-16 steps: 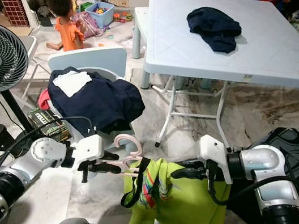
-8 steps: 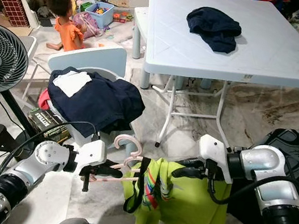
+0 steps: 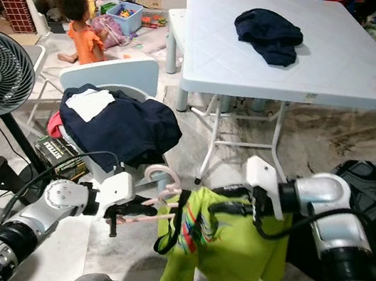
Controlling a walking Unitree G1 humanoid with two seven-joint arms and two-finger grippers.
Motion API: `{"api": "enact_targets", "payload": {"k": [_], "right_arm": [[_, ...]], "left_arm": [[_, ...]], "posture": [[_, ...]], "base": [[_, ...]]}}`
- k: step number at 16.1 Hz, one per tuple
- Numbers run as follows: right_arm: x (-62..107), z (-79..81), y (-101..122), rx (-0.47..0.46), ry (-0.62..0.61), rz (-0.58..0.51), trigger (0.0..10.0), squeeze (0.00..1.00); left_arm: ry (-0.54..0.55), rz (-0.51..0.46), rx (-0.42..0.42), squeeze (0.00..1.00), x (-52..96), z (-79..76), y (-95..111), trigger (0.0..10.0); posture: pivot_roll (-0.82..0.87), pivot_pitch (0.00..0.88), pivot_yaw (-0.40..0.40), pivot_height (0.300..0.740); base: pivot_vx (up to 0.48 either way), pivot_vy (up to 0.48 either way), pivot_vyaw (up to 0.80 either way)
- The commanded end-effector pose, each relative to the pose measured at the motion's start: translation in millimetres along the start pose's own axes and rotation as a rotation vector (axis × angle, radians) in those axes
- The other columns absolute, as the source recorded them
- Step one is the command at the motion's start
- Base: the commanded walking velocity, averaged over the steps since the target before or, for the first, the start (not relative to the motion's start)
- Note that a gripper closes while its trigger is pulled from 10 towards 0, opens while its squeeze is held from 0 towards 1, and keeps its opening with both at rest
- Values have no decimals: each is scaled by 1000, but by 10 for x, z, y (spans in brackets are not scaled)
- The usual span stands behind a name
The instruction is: Hang hanger
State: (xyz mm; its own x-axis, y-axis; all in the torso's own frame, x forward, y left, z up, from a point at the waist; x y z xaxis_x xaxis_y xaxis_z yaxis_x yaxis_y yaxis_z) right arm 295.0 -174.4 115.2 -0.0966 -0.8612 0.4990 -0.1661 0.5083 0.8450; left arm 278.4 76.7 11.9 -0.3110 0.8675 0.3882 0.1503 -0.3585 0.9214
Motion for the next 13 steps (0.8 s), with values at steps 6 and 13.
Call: {"api": "enact_targets", "payload": {"k": [6, 13], "right_arm": [[-88, -355, 144, 140, -221, -15, 10000, 1000], [56, -799, 325, 144, -652, -162, 10000, 1000]], "left_arm": [[154, -132, 36, 0, 81, 195, 171, 0], [131, -149, 69, 0, 39, 134, 165, 0]], "posture": [[-58, 0, 21, 740], [-64, 0, 29, 740]], "base": [[0, 0, 0], [0, 0, 0]]}}
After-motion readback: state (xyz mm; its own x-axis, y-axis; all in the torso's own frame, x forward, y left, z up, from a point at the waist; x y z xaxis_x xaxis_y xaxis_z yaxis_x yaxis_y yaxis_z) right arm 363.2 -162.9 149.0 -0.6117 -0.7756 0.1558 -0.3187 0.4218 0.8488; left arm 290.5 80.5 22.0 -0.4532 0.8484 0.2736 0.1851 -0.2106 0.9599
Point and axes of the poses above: a point about 5 cm out from each wrist's last joint towards the gripper, its own x axis pointing back from the gripper into the wrist, its own y axis along the axis of the wrist's last joint, z = x × y, the point moved 4 cm from there along -x, pointing out of the wrist towards the gripper, and after that the axes turned 7 degrees about x, right-handed, at the moved point
